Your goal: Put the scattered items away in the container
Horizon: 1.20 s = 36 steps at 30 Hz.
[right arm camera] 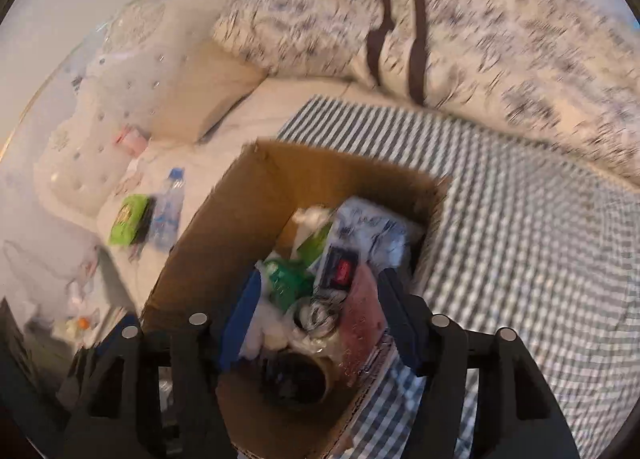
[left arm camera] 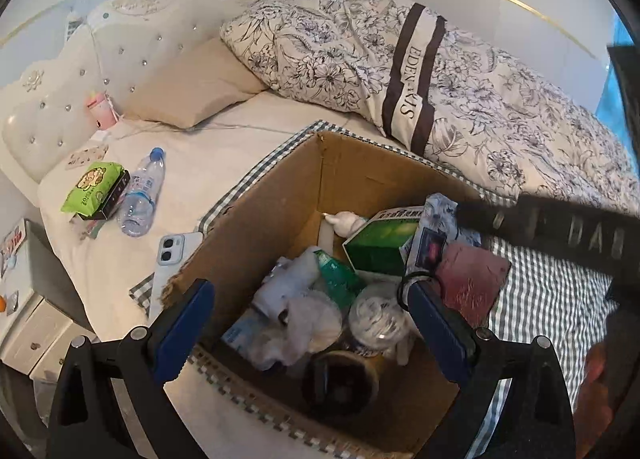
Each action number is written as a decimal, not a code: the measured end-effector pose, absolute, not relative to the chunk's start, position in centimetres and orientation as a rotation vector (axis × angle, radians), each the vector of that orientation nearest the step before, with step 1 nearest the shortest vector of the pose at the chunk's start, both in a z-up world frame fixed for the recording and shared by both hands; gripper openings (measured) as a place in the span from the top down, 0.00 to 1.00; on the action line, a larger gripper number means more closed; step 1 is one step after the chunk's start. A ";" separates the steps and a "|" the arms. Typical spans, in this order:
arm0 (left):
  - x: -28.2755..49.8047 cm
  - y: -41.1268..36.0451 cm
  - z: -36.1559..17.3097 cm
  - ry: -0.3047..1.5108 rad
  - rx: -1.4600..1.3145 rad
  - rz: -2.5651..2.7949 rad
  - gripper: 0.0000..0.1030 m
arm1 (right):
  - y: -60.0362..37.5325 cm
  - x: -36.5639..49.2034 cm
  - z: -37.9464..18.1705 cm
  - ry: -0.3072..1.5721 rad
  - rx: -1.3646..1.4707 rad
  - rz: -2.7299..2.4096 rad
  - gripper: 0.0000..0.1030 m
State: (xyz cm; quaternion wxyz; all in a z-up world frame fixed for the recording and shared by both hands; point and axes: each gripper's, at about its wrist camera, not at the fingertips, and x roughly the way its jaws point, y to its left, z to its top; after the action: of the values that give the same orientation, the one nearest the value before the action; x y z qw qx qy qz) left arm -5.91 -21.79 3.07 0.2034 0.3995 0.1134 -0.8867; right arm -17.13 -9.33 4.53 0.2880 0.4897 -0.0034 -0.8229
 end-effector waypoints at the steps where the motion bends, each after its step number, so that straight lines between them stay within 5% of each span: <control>1: -5.6 -21.8 3.2 0.316 1.112 -2.481 0.03 | -9.3 -16.7 5.1 -0.005 1.293 -2.213 0.41; 8: -3.3 -20.8 4.8 0.321 1.042 -2.555 0.03 | -6.0 -13.4 7.8 -0.055 1.225 -2.285 0.37; 13: -2.2 -18.5 5.2 0.288 1.007 -2.610 0.00 | -0.2 -8.7 8.0 0.086 1.110 -2.582 0.14; 36: -1.1 -13.4 4.8 0.112 0.928 -2.732 0.00 | 5.7 -4.8 3.7 0.103 1.141 -2.741 0.10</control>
State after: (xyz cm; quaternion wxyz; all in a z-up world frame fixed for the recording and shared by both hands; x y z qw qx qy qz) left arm -1.11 -13.40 4.83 0.1266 0.3189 0.0385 -0.9385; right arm -4.78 5.67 3.75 0.0851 0.3828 0.0345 -0.9193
